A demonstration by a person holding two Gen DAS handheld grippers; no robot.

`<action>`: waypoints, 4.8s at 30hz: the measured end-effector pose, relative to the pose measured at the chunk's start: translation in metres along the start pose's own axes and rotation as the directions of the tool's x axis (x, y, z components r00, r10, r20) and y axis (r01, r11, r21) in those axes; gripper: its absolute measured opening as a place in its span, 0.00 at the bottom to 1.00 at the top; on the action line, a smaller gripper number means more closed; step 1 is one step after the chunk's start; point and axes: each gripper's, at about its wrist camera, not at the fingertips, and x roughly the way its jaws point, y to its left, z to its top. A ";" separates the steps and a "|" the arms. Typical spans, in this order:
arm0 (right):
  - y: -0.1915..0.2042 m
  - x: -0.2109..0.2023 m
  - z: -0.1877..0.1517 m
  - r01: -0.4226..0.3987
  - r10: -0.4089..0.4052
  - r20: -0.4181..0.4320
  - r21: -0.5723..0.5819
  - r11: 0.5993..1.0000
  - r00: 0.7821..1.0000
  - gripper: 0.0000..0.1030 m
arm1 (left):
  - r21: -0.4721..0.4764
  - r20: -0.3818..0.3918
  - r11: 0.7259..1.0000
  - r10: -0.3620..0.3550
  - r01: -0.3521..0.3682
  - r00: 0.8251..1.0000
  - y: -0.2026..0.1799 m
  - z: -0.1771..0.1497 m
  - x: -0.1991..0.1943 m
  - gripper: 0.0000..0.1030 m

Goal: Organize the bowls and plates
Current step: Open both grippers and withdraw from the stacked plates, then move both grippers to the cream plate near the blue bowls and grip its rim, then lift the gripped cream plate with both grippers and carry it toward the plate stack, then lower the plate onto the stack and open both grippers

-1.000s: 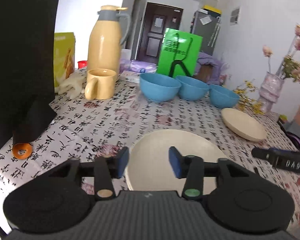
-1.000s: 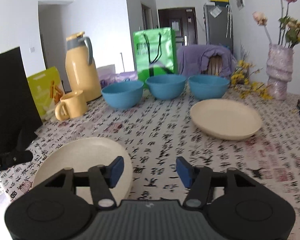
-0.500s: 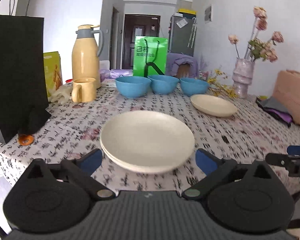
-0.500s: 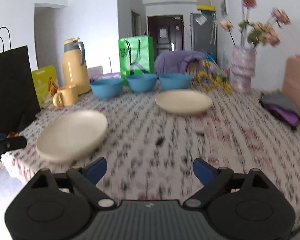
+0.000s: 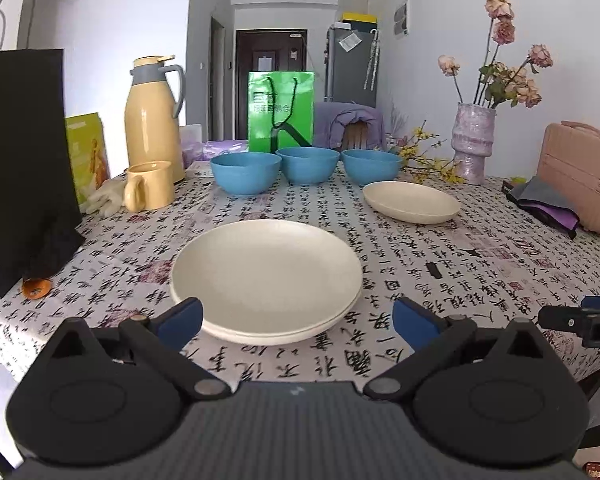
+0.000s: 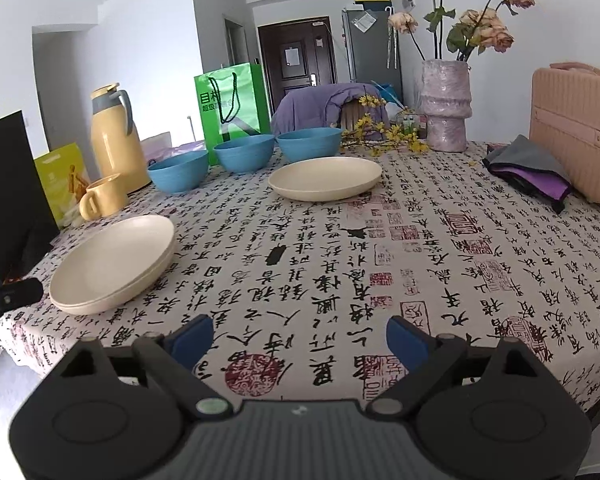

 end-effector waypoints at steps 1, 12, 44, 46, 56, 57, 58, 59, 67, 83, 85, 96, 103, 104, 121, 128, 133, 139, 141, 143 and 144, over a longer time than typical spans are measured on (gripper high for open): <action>-0.002 0.001 0.000 0.003 -0.003 -0.001 0.001 1.000 1.000 0.91 | 0.000 0.000 1.000 -0.004 0.004 1.000 -0.002 0.002 0.003 1.00; -0.042 0.039 0.025 0.091 -0.092 0.011 0.056 0.994 0.996 0.90 | 0.025 -0.046 0.997 -0.071 0.072 0.996 -0.043 0.043 0.070 1.00; -0.147 0.324 0.209 0.046 -0.021 -0.142 0.176 0.983 0.990 0.36 | -0.203 -0.400 0.962 -0.251 0.182 0.882 -0.079 0.173 0.432 0.37; -0.149 0.335 0.208 0.044 -0.015 -0.153 0.189 0.981 0.988 0.32 | -0.212 -0.407 0.959 -0.263 0.190 0.875 -0.079 0.170 0.438 0.34; -0.147 0.352 0.202 0.039 0.000 -0.192 0.201 0.979 0.981 0.08 | -0.226 -0.433 0.949 -0.299 0.218 0.850 -0.080 0.163 0.445 0.10; -0.147 0.352 0.203 0.042 -0.002 -0.197 0.202 0.979 0.980 0.08 | -0.224 -0.435 0.950 -0.298 0.218 0.850 -0.080 0.164 0.443 0.10; -0.147 0.351 0.203 0.042 -0.001 -0.200 0.203 0.978 0.980 0.08 | -0.220 -0.435 0.951 -0.295 0.217 0.851 -0.079 0.165 0.440 0.10; -0.146 0.349 0.204 0.041 0.001 -0.202 0.204 0.978 0.979 0.08 | -0.219 -0.433 0.951 -0.295 0.218 0.852 -0.079 0.166 0.437 0.10; -0.133 0.300 0.207 0.031 -0.004 -0.154 0.173 0.984 0.988 0.09 | -0.232 -0.402 0.942 -0.321 0.244 0.857 -0.074 0.173 0.379 0.09; -0.079 0.137 0.146 -0.022 0.035 -0.077 0.160 0.987 0.996 0.09 | -0.219 -0.318 0.948 -0.295 0.233 0.901 -0.053 0.130 0.192 0.09; -0.071 0.118 0.132 -0.030 0.042 -0.067 0.167 0.985 0.997 0.09 | -0.220 -0.306 0.947 -0.296 0.236 0.905 -0.050 0.117 0.167 0.09; -0.018 0.057 0.062 -0.109 0.122 -0.085 0.150 0.983 0.989 0.09 | -0.305 -0.239 0.943 -0.210 0.132 0.948 -0.001 0.052 0.060 0.09; 0.025 0.059 0.044 -0.170 0.184 -0.121 0.115 0.979 0.975 0.09 | -0.337 -0.226 0.940 -0.129 0.047 0.966 0.035 0.037 0.040 0.09; 0.031 0.062 0.044 -0.176 0.189 -0.125 0.105 0.979 0.974 0.10 | -0.343 -0.222 0.939 -0.118 0.036 0.968 0.040 0.036 0.039 0.09; 0.122 0.158 0.082 -0.209 0.205 -0.139 -0.020 0.978 0.969 0.11 | -0.435 -0.213 0.899 -0.047 -0.051 0.976 0.131 0.056 0.105 0.09; 0.141 0.178 0.079 -0.180 0.166 -0.135 -0.099 0.979 0.977 0.12 | -0.443 -0.220 0.895 -0.055 -0.050 0.974 0.146 0.052 0.124 0.09; 0.149 0.180 0.078 -0.163 0.146 -0.118 -0.150 0.975 0.982 0.16 | -0.402 -0.204 0.913 -0.020 -0.065 0.979 0.143 0.052 0.124 0.14; 0.155 0.180 0.073 -0.149 0.128 -0.114 -0.199 0.969 0.985 0.23 | -0.371 -0.182 0.927 -0.007 -0.062 0.983 0.142 0.054 0.118 0.19; 0.155 0.178 0.074 -0.151 0.131 -0.109 -0.205 0.967 0.985 0.23 | -0.351 -0.175 0.934 0.008 -0.070 0.984 0.139 0.056 0.115 0.21; 0.152 0.174 0.077 -0.158 0.140 -0.099 -0.204 0.966 0.985 0.26 | -0.336 -0.165 0.939 0.014 -0.069 0.986 0.137 0.057 0.109 0.27; 0.150 0.170 0.078 -0.156 0.140 -0.091 -0.204 0.966 0.986 0.29 | -0.328 -0.157 0.942 0.017 -0.068 0.987 0.136 0.058 0.106 0.29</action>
